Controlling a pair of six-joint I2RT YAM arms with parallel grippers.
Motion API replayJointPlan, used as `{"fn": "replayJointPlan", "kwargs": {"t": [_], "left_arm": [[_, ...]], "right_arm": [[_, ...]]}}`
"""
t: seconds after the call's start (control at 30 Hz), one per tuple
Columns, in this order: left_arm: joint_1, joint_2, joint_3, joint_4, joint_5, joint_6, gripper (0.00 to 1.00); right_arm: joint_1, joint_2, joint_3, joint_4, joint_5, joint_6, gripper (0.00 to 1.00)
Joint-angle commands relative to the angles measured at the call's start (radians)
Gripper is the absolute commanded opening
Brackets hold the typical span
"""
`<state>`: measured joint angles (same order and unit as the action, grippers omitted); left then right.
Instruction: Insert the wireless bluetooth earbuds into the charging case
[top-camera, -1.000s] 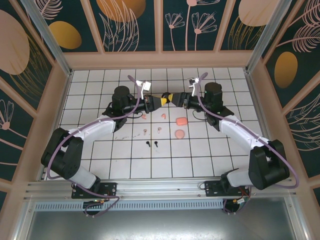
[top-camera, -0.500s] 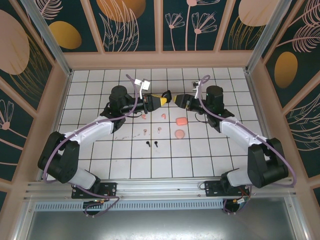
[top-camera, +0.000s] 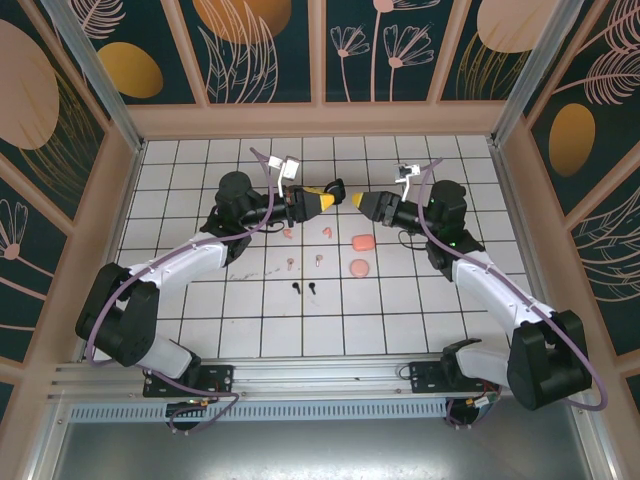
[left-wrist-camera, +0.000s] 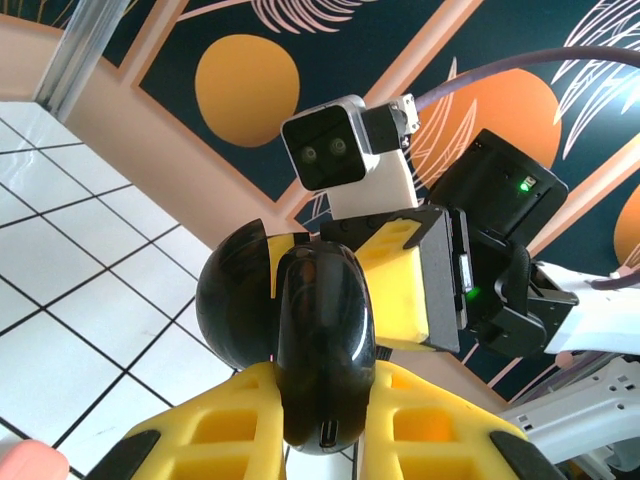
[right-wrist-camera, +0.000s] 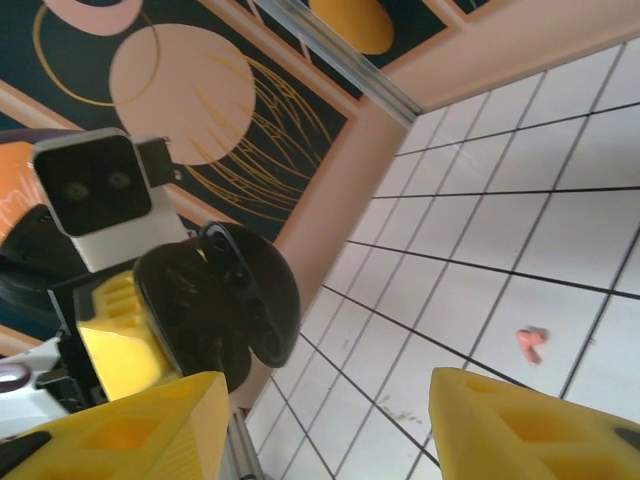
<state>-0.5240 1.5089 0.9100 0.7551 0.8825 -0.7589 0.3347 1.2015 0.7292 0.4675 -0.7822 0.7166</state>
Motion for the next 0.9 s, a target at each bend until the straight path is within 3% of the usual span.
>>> {"fn": "replayJointPlan", "kwargs": {"t": [0.0, 0.87], "left_arm": [[-0.005, 0.009, -0.014, 0.082, 0.038, -0.034, 0.00], [-0.007, 0.015, -0.026, 0.114, 0.044, -0.053, 0.00]], "right_arm": [[0.007, 0.017, 0.009, 0.107, -0.043, 0.053, 0.54], [0.044, 0.096, 0.091, 0.097, -0.035, 0.040, 0.42]]}}
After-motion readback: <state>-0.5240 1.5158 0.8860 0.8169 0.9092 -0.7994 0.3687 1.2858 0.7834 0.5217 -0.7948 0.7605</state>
